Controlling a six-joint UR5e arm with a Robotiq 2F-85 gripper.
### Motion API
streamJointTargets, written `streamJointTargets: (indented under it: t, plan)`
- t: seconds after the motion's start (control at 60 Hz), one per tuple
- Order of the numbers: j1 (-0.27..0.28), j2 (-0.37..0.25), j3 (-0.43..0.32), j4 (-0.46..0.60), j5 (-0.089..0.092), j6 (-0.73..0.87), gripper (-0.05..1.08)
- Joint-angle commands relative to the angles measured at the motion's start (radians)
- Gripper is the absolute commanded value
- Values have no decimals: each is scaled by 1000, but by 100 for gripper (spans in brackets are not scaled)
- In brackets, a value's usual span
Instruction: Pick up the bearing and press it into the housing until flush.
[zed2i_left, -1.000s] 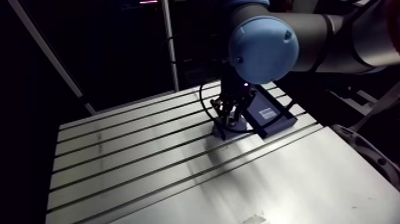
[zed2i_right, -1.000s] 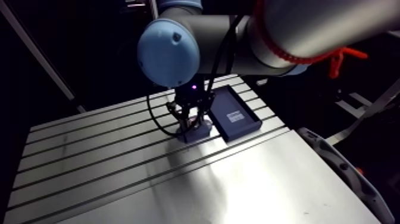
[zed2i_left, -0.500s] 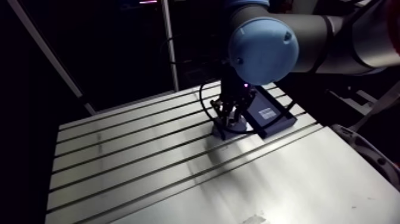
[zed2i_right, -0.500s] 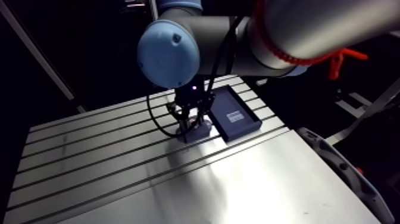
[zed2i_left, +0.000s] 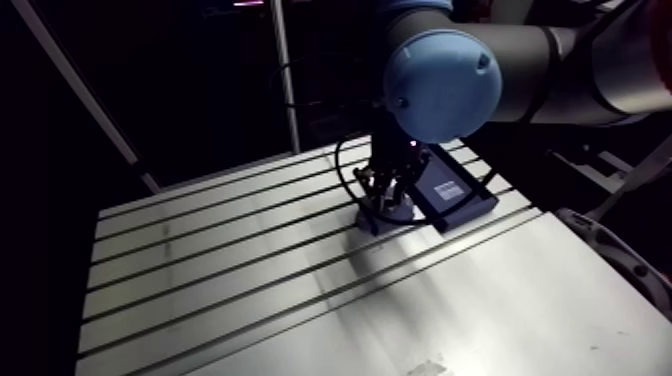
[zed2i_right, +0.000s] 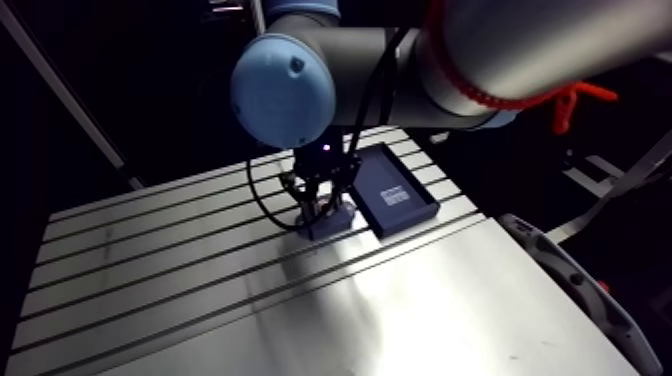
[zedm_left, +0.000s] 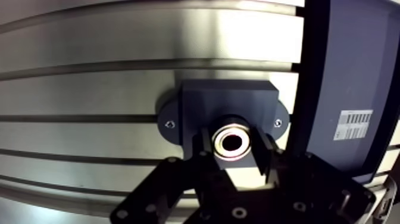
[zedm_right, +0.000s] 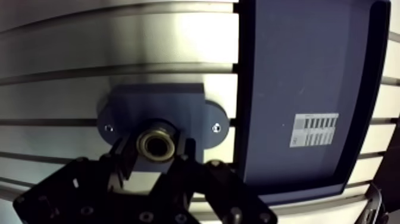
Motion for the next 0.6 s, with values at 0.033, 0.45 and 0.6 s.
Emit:
streamJointTargets:
  t: [0.033, 0.45, 0.6]
  plan:
    - [1, 0, -1, -1, 0, 0, 76]
    - [1, 0, 0, -12, 2, 0, 76]
    - [3, 0, 2, -12, 2, 0, 76]
